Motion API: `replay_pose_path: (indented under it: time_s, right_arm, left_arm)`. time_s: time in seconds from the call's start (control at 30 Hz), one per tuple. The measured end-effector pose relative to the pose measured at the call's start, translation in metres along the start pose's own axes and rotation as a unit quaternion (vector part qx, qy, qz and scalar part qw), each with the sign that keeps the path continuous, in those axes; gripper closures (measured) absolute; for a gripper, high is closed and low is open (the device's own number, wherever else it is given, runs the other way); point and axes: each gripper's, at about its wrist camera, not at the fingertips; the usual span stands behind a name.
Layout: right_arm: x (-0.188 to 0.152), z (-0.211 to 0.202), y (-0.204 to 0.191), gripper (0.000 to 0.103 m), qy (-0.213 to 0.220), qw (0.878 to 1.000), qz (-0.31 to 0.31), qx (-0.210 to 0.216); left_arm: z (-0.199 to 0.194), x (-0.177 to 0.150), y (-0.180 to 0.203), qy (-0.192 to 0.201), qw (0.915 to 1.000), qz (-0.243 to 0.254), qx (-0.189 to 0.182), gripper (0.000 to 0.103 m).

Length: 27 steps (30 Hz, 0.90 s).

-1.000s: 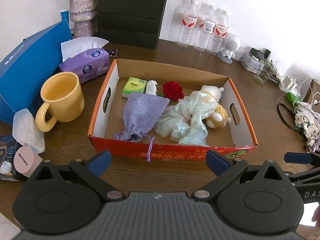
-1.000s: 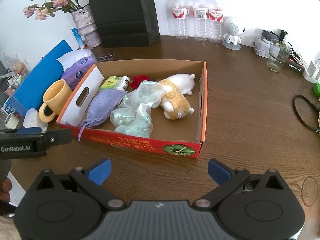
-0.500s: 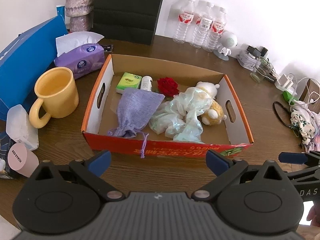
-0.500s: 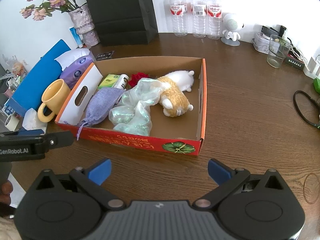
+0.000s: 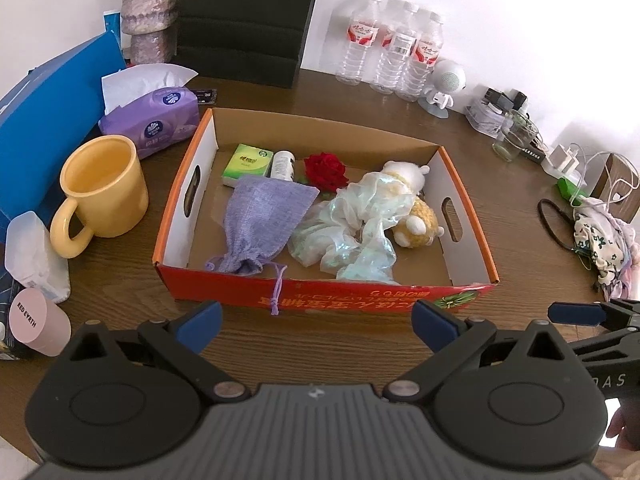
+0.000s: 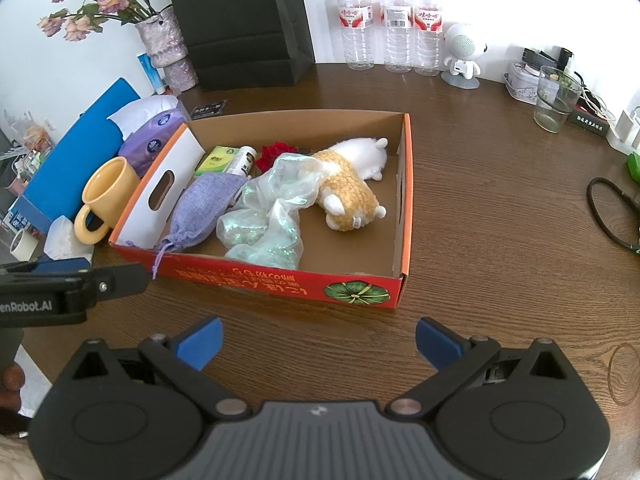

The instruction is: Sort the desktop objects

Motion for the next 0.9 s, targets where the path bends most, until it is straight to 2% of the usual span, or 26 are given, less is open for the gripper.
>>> replay_pose_path:
  time_s: [0.9]
  right_arm:
    - [-0.0006, 0.0011, 0.0019, 0.000, 0.000, 1.000, 0.005, -0.002]
  left_arm:
    - [0.0017, -0.0005, 0.0062, -0.005, 0.9998, 0.009, -0.015, 0.000]
Point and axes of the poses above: each gripper's, at about its wrist camera, not at the fingertips, and z roughly the way its jaws point, y to its right, x to its top, and after that the axes turned 4 degrees about y, right-handed
